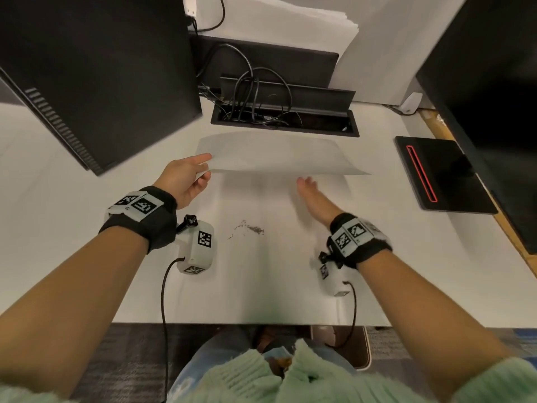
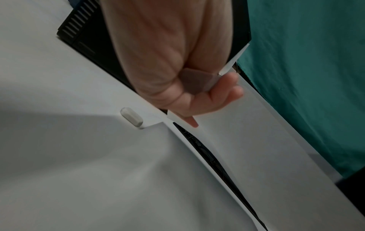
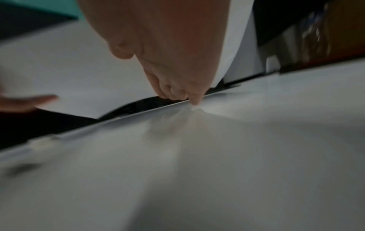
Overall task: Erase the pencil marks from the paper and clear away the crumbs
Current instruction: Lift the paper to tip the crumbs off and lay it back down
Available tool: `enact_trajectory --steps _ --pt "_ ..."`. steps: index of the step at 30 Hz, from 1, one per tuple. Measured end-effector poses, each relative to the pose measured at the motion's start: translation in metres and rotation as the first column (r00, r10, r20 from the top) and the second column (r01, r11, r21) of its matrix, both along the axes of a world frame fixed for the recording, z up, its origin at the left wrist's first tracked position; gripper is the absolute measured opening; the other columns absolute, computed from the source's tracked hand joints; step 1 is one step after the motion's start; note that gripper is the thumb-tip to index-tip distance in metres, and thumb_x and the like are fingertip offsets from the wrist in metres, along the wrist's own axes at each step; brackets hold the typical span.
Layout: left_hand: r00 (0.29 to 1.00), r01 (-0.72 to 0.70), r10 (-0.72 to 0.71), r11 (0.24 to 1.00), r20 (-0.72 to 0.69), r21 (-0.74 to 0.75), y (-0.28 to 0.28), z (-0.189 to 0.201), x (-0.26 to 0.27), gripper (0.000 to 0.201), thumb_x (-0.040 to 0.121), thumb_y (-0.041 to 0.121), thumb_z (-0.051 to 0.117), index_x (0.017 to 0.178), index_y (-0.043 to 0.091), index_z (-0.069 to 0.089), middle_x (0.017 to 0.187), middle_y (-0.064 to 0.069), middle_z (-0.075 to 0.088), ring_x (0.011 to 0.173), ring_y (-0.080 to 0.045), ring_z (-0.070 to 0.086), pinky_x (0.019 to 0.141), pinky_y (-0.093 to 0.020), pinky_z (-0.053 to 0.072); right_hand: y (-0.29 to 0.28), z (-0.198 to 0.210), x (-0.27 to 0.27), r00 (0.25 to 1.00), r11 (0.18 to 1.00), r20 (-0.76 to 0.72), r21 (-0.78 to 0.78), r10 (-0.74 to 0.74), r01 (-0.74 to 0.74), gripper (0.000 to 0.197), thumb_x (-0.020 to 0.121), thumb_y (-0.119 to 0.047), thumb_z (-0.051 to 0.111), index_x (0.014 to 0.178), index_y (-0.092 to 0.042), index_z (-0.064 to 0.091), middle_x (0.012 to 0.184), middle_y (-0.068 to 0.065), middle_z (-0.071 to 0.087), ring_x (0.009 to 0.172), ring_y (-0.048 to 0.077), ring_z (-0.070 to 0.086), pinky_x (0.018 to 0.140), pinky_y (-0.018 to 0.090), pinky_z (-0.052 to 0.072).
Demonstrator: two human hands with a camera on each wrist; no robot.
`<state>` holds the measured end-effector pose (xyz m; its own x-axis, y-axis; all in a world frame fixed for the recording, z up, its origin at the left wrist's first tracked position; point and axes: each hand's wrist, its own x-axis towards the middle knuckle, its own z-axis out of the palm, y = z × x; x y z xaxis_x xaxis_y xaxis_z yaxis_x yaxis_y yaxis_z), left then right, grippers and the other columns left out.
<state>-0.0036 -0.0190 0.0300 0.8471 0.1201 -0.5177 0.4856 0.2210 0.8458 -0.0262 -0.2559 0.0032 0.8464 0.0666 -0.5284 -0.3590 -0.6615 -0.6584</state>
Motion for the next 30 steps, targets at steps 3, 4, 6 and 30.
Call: enact_trajectory --steps 3,4,6,30 --pt "1.0 -0.001 0.001 1.0 0.004 -0.003 0.0 0.001 -0.001 0.038 0.098 -0.002 0.036 0.129 0.01 0.055 0.091 0.0 0.049 0.059 -0.004 0.044 0.042 -0.006 0.04 -0.011 -0.018 0.023 1.0 0.975 -0.021 -0.22 0.008 -0.013 0.052 0.101 -0.031 0.015 0.145 -0.003 0.016 0.154 0.021 0.005 0.144 0.031 0.002 0.115 0.048 0.005" --pt "1.0 -0.001 0.001 1.0 0.005 -0.002 0.001 0.001 -0.001 0.038 0.098 -0.002 0.036 0.129 0.01 0.055 0.091 0.0 0.049 0.059 -0.004 0.043 0.042 -0.005 0.04 -0.006 -0.023 0.026 0.999 0.967 -0.02 -0.253 0.037 -0.041 0.054 0.1 -0.033 0.015 0.145 -0.003 0.016 0.155 0.02 0.004 0.144 0.03 0.002 0.114 0.049 0.004" --pt "1.0 -0.005 0.005 1.0 0.002 -0.007 0.001 0.001 -0.001 0.037 0.098 -0.001 0.037 0.129 0.01 0.055 0.09 0.0 0.049 0.059 -0.004 0.043 0.042 -0.006 0.039 0.015 -0.024 0.016 0.981 0.949 -0.021 -0.252 0.191 -0.19 0.058 0.1 -0.039 0.011 0.148 -0.006 0.005 0.157 0.014 -0.007 0.145 0.026 -0.007 0.115 0.048 -0.002" --pt "0.995 -0.098 0.099 0.995 0.027 -0.037 0.034 0.027 0.043 0.033 0.097 0.006 0.046 0.127 0.014 0.058 0.101 0.005 0.053 0.037 0.0 0.048 0.044 -0.005 0.041 0.077 -0.024 0.096 0.66 0.6 -0.099 -0.333 0.745 -0.727 0.056 0.103 -0.033 0.011 0.148 -0.008 -0.01 0.156 0.011 -0.017 0.144 0.024 -0.016 0.115 0.043 -0.006"
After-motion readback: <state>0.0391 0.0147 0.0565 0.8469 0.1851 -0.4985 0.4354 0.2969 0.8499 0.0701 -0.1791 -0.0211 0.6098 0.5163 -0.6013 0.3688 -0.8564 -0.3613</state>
